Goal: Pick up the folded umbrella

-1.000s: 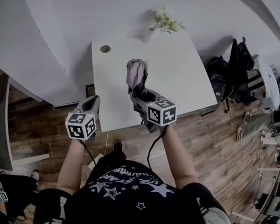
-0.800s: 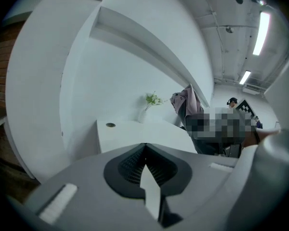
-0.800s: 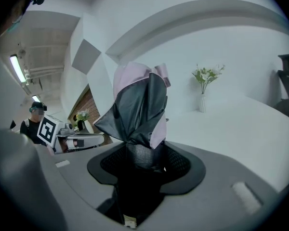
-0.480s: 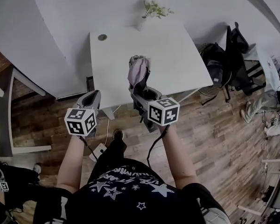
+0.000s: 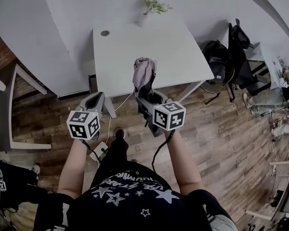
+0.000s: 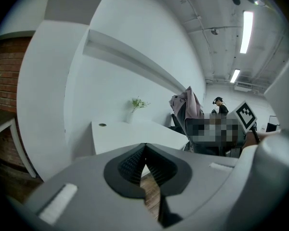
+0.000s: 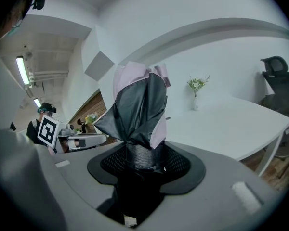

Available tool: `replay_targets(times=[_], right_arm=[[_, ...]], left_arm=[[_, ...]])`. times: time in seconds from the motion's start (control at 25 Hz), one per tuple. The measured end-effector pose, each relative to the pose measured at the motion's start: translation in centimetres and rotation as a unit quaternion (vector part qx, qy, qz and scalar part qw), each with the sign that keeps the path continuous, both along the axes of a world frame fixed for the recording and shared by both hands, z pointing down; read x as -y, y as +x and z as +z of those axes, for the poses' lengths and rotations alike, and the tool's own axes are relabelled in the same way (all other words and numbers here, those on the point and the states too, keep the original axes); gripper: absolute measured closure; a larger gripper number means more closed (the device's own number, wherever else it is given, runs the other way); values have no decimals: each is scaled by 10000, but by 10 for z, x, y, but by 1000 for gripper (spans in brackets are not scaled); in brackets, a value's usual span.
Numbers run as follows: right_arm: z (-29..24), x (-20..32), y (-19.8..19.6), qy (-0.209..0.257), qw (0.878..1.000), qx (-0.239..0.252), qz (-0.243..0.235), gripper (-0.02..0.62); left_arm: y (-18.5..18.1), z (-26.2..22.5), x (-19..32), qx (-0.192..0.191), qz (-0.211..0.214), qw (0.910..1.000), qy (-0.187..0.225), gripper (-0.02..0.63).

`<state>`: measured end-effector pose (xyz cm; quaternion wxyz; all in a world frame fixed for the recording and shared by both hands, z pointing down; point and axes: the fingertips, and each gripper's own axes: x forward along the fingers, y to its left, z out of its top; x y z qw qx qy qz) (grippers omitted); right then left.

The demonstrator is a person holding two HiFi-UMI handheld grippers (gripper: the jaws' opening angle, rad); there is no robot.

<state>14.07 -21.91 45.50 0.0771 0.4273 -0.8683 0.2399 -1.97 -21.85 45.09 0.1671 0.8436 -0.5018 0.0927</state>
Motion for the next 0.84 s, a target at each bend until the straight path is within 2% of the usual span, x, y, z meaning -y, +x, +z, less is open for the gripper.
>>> replay_targets(times=[0.84], right_arm=[[-1, -87, 27, 13, 9999, -37, 103, 364]], left_arm=[[21, -7, -89, -42, 34, 10000, 62, 603]])
